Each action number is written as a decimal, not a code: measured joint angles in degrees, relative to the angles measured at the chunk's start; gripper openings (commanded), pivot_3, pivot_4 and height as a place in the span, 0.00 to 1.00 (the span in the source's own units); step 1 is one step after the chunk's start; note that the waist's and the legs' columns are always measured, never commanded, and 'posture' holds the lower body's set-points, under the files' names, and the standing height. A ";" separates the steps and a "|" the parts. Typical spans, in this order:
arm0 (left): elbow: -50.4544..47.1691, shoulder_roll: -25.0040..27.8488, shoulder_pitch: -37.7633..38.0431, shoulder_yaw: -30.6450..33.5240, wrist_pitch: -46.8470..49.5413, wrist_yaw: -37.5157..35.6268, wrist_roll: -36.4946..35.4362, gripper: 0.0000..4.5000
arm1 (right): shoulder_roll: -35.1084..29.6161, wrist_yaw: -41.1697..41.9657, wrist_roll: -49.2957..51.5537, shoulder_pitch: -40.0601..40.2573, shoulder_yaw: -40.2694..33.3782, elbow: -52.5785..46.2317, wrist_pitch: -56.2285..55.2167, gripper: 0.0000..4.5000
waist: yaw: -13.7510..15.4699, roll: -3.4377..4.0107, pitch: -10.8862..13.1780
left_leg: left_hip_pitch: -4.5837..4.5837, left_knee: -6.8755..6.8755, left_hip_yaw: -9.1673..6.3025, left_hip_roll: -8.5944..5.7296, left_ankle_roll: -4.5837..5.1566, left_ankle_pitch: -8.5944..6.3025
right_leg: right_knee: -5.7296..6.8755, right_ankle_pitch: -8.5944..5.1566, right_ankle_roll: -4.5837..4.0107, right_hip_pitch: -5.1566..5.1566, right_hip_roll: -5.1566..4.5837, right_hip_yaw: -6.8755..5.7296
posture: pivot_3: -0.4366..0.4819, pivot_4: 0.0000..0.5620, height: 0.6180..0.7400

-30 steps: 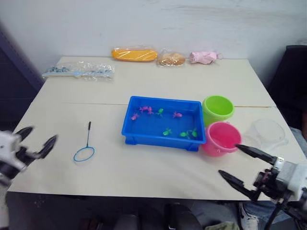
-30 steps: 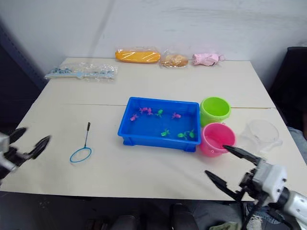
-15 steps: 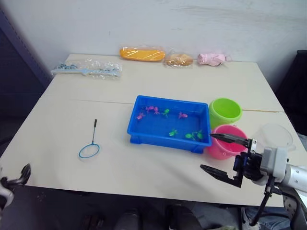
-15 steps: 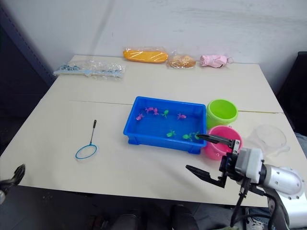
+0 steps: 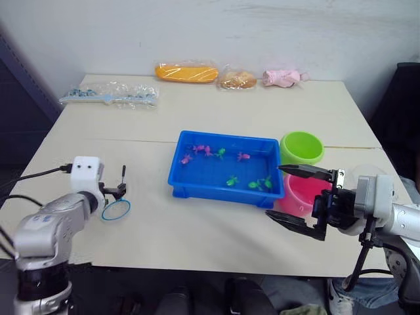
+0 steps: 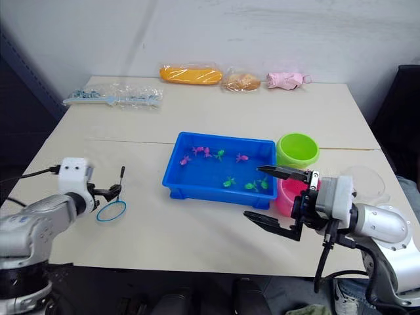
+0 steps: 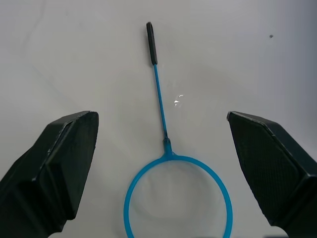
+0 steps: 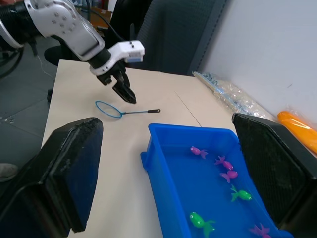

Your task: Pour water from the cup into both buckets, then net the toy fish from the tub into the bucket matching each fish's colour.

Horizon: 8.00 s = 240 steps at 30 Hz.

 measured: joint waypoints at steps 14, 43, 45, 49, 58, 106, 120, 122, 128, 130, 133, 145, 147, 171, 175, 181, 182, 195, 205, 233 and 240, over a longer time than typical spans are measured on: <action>26.02 -4.56 -11.67 -2.25 -9.86 -1.02 5.33 0.65 | 1.11 -3.71 -1.76 -0.48 1.10 -1.21 1.12 1.00 | 0.79 0.01 -0.02 | -0.01 0.49 -0.08 0.00 -0.11 0.06 | 0.44 0.01 0.02 0.01 -0.01 -0.09 | 0.48 0.27 1.00; 15.46 22.00 -9.85 0.58 -40.91 -68.09 -11.13 0.01 | -3.36 -8.22 1.88 -2.86 0.33 0.66 10.47 1.00 | -0.05 0.28 0.15 | -0.08 0.39 -0.19 -0.03 -0.09 0.06 | 0.29 -0.04 -0.16 0.03 -0.21 -0.18 | 0.48 0.27 1.00; 13.79 23.78 -13.38 -7.55 -41.87 -76.43 -10.34 0.01 | -6.51 -10.52 5.63 -10.09 3.64 -0.59 18.79 1.00 | -0.25 0.40 0.21 | -0.23 0.43 -0.20 -0.03 -0.03 0.06 | 0.32 -0.04 -0.16 -0.11 -0.21 -0.19 | 0.48 0.27 1.00; 11.30 23.37 -20.22 -19.87 -44.65 -85.32 -6.34 0.01 | -9.53 -13.87 11.04 -20.72 7.05 -0.45 31.53 1.00 | -0.28 0.40 0.22 | -0.83 0.51 -0.33 -0.02 0.00 0.09 | 0.29 -0.03 -0.15 -0.60 -0.17 -0.30 | 0.48 0.27 1.00; 11.43 10.87 -31.41 -34.62 -43.59 -86.06 -0.01 0.01 | -10.47 -15.20 14.27 -31.14 16.69 -0.86 47.01 1.00 | -0.16 0.37 0.21 | -2.37 1.63 -0.39 -0.05 0.22 0.04 | 0.82 0.13 0.15 -1.76 -0.09 -0.32 | 0.48 0.27 1.00; 14.00 1.88 -32.64 -18.53 -35.58 -77.60 -10.93 0.88 | -6.02 -20.70 17.89 -29.18 12.17 -0.18 56.80 0.00 | -0.22 0.37 0.20 | -2.62 2.41 -0.39 -0.16 0.31 0.09 | 1.52 0.19 0.24 -1.99 -0.15 -0.23 | 0.48 0.27 1.00; 23.85 11.25 -15.66 -1.08 -52.00 -68.33 -7.96 1.00 | -16.60 -7.04 -9.48 -26.38 8.06 16.31 24.09 0.00 | -0.09 0.37 0.20 | -2.56 2.43 -0.27 -0.21 0.32 0.08 | 1.47 0.20 0.25 -2.01 -0.17 -0.15 | 0.48 0.27 1.00; 23.75 11.30 -12.93 -0.54 -52.72 -67.28 -7.96 1.00 | -16.59 -6.32 -13.33 -27.63 8.55 19.01 19.87 0.00 | -0.15 0.37 0.20 | -2.56 2.41 -0.26 -0.20 0.32 0.08 | 1.52 0.20 0.25 -2.02 -0.17 -0.14 | 0.48 0.27 1.00; 29.71 16.09 -9.59 2.68 -54.25 -70.73 -8.94 1.00 | -16.57 -4.06 -19.90 -29.08 11.28 23.27 15.04 0.00 | -0.43 0.37 0.20 | -2.53 2.40 -0.23 -0.19 0.31 0.08 | 1.53 0.19 0.24 -2.05 -0.17 -0.13 | 0.48 0.27 1.00; 32.40 17.82 -9.30 3.72 -54.18 -72.49 -9.09 1.00 | -16.57 -3.76 -20.38 -29.08 11.28 23.34 15.15 0.00 | -0.37 0.38 0.20 | -2.53 2.39 -0.22 -0.19 0.31 0.08 | 1.54 0.19 0.24 -2.07 -0.17 -0.13 | 0.48 0.27 1.00; 33.82 18.59 -7.91 3.53 -54.19 -75.17 -9.25 1.00 | -16.57 -3.74 -20.35 -28.20 11.15 21.99 17.45 0.00 | -0.22 0.39 0.19 | -2.54 2.39 -0.22 -0.19 0.32 0.07 | 1.54 0.19 0.24 -2.05 -0.21 -0.13 | 0.48 0.27 1.00; 26.76 13.92 -9.18 -0.33 -51.19 -70.63 -9.21 1.00 | -12.76 -13.16 -7.53 -36.54 11.11 20.27 58.69 0.00 | -0.25 0.38 0.19 | -2.57 2.40 -0.24 -0.24 0.34 0.06 | 1.60 0.20 0.23 -2.06 -0.29 -0.14 | 0.48 0.27 1.00; 25.82 13.20 -11.00 -1.15 -49.91 -68.94 -9.24 1.00 | -10.77 -14.60 -7.89 -38.33 12.12 22.48 60.68 0.00 | -0.42 0.38 0.19 | -2.56 2.41 -0.21 -0.25 0.34 0.07 | 1.61 0.20 0.23 -2.07 -0.29 -0.12 | 0.48 0.27 1.00; 36.64 13.69 -40.77 -21.43 -37.06 -69.35 3.73 1.00 | 0.71 -16.49 -14.75 -49.34 19.63 42.52 60.28 0.00 | -0.46 0.38 0.19 | -2.64 2.43 -0.16 -0.29 0.32 0.09 | 1.84 0.22 0.27 -2.19 -0.19 -0.06 | 0.48 0.27 1.00; 36.22 14.56 -39.21 -20.88 -37.07 -69.63 3.81 1.00 | 2.88 -17.35 -16.53 -49.38 19.66 44.26 58.03 0.00 | -0.52 0.38 0.19 | -2.65 2.42 -0.15 -0.29 0.32 0.09 | 1.83 0.22 0.27 -2.20 -0.20 -0.04 | 0.48 0.27 1.00; 34.15 15.31 -35.28 -19.42 -35.80 -69.05 3.63 1.00 | 6.22 -19.71 -18.69 -49.23 18.80 46.87 52.75 0.00 | -0.48 0.38 0.19 | -2.66 2.45 -0.16 -0.29 0.30 0.10 | 1.85 0.22 0.27 -2.22 -0.20 -0.05 | 0.48 0.27 1.00; 33.86 15.35 -35.23 -19.28 -35.71 -69.05 3.57 1.00 | 6.43 -19.76 -18.74 -49.17 18.80 46.92 52.43 0.00 | -0.48 0.38 0.19 | -2.67 2.45 -0.16 -0.29 0.31 0.10 | 1.85 0.22 0.27 -2.22 -0.21 -0.05 | 0.48 0.27 1.00; 30.55 15.89 -32.78 -16.99 -34.06 -67.43 2.81 1.00 | 7.92 -19.82 -17.58 -39.86 12.68 38.31 47.54 0.00 | -0.40 0.38 0.19 | -2.67 2.46 -0.17 -0.29 0.30 0.10 | 1.87 0.22 0.27 -2.21 -0.20 -0.05 | 0.48 0.27 1.00; 30.47 14.67 -32.76 -16.95 -34.69 -67.44 2.34 1.00 | 5.81 -18.38 -13.16 -33.22 6.43 28.95 47.82 0.00 | -0.38 0.38 0.19 | -2.66 2.46 -0.15 -0.29 0.31 0.10 | 1.89 0.22 0.27 -2.21 -0.19 -0.04 | 0.48 0.27 1.00; 31.61 2.98 -33.27 -15.39 -40.50 -75.89 -5.84 1.00 | -1.09 -16.19 2.67 7.78 -30.44 -2.31 46.18 0.00 | 1.23 0.36 0.17 | -2.54 2.52 -0.11 -0.30 0.36 0.10 | 1.88 0.27 0.36 -2.01 -0.11 0.07 | 0.48 0.27 1.00; 33.90 -0.51 -34.24 -16.88 -42.41 -77.86 -5.84 1.00 | 1.78 -14.51 1.18 21.09 -40.07 -5.65 39.18 0.00 | 1.15 0.32 0.14 | -2.42 2.49 0.02 -0.30 0.39 0.11 | 1.87 0.30 0.42 -1.98 -0.03 0.27 | 0.48 0.27 1.00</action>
